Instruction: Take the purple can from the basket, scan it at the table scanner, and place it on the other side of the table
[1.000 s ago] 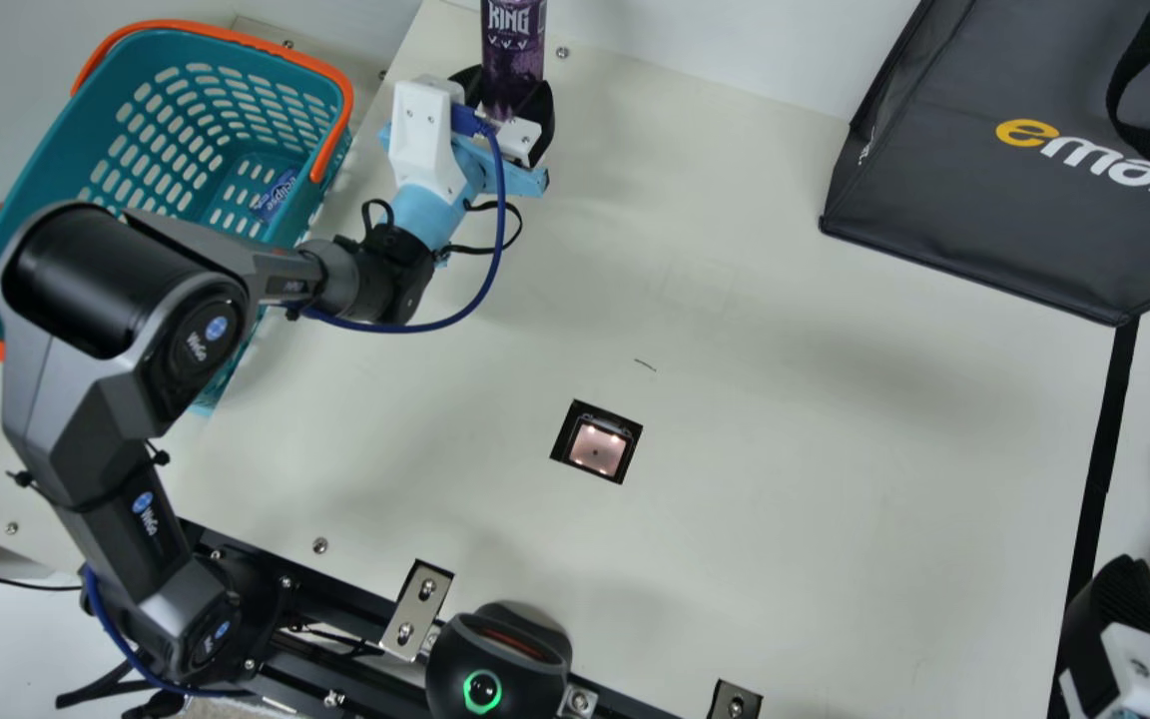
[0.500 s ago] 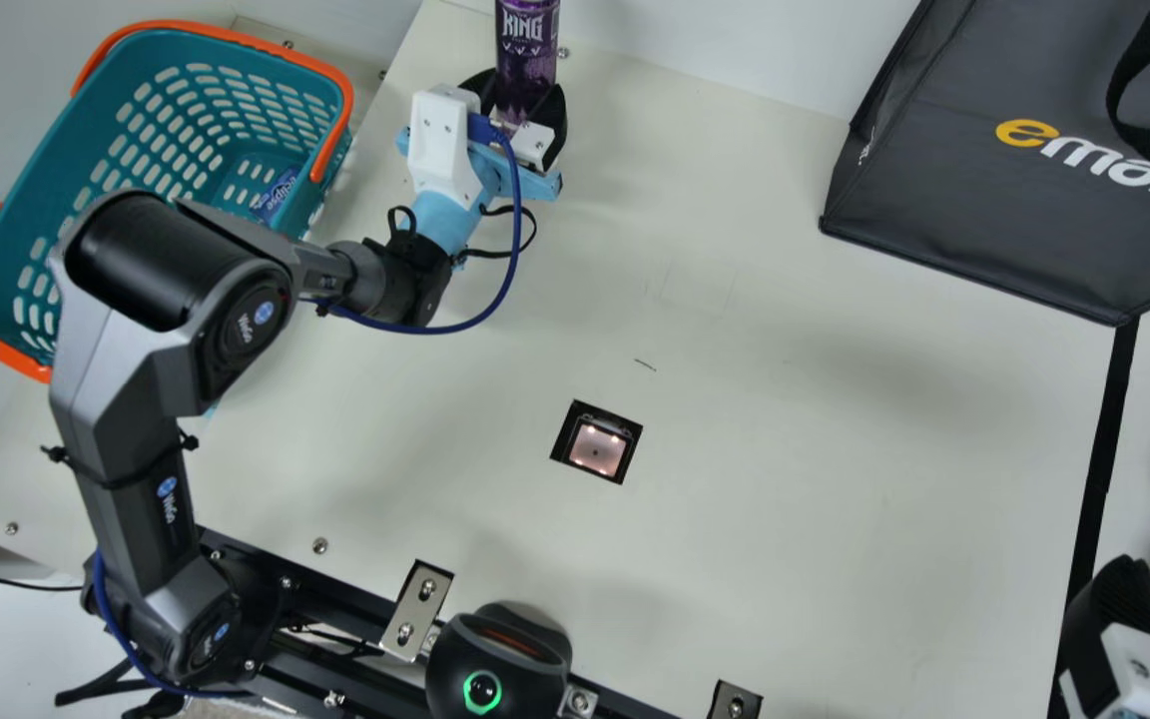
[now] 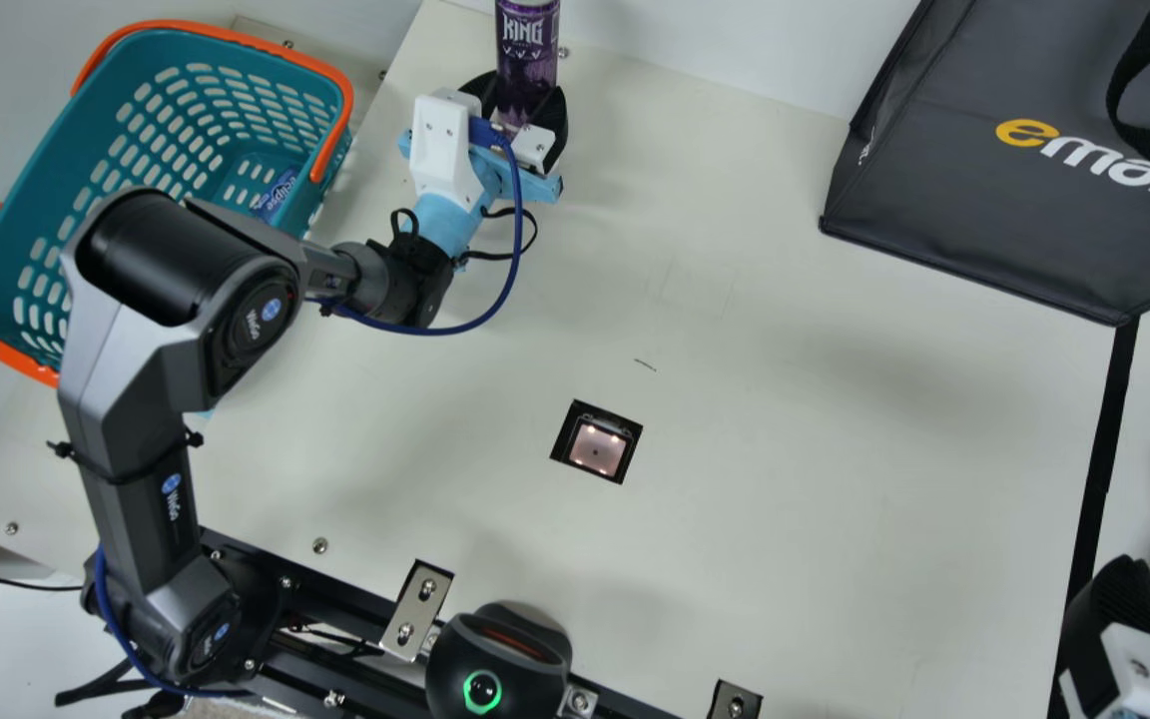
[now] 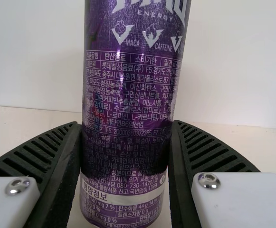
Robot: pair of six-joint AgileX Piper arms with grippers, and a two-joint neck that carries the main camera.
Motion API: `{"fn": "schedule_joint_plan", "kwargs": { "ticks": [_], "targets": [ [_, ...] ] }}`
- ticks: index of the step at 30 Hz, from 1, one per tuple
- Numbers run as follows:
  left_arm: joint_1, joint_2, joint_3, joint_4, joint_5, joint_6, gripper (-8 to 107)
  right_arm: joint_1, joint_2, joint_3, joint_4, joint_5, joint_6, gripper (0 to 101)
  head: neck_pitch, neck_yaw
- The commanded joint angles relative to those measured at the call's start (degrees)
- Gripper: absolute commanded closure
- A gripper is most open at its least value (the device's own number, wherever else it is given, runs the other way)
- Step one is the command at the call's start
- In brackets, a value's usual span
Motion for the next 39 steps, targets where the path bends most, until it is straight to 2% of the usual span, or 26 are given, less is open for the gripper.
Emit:
{"fn": "schedule_joint_plan", "kwargs": {
  "ticks": [1,14,39],
  "targets": [
    [0.09,0.11,0.09,0.08,0.07,-0.06,53,0.00,0.00,0.00,0.00,0.00,0.00,6,-1.48,0.14],
    [0.57,-0.05,0.66,0.33,-0.52,-0.06,10,0.00,0.00,0.00,0.00,0.00,0.00,6,-1.48,0.14],
    [1.40,-2.38,1.77,1.80,-0.26,-0.03,9,0.00,0.00,0.00,0.00,-0.07,0.00,6,-1.48,0.14]
  ]
}}
